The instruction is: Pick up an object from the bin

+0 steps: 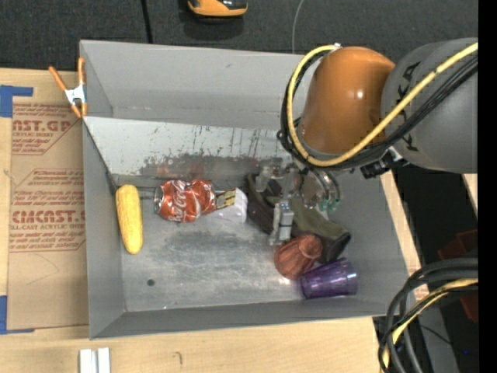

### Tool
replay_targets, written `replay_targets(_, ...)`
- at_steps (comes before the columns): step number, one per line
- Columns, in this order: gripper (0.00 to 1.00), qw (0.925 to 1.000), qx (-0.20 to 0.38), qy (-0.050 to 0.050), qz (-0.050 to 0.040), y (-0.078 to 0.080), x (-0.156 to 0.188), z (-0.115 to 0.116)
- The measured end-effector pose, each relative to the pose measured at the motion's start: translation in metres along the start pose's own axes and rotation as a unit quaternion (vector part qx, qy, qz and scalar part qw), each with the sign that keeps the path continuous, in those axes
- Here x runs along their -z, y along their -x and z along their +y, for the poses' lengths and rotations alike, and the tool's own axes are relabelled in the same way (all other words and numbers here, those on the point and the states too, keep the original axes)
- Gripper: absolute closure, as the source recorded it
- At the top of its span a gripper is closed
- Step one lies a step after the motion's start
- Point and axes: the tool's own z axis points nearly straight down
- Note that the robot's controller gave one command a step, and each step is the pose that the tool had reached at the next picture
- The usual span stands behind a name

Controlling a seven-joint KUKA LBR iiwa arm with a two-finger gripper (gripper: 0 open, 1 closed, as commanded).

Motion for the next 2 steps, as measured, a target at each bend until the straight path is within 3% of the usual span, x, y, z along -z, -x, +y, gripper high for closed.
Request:
replay_targets(1,0.0,1.0,0.0,0.0,-0.0039,0.001,0.005,0.0)
replay_targets(2,0.0,0.9984,-0.056,0.001,-0.0054,0.005,-0.053,-0.021)
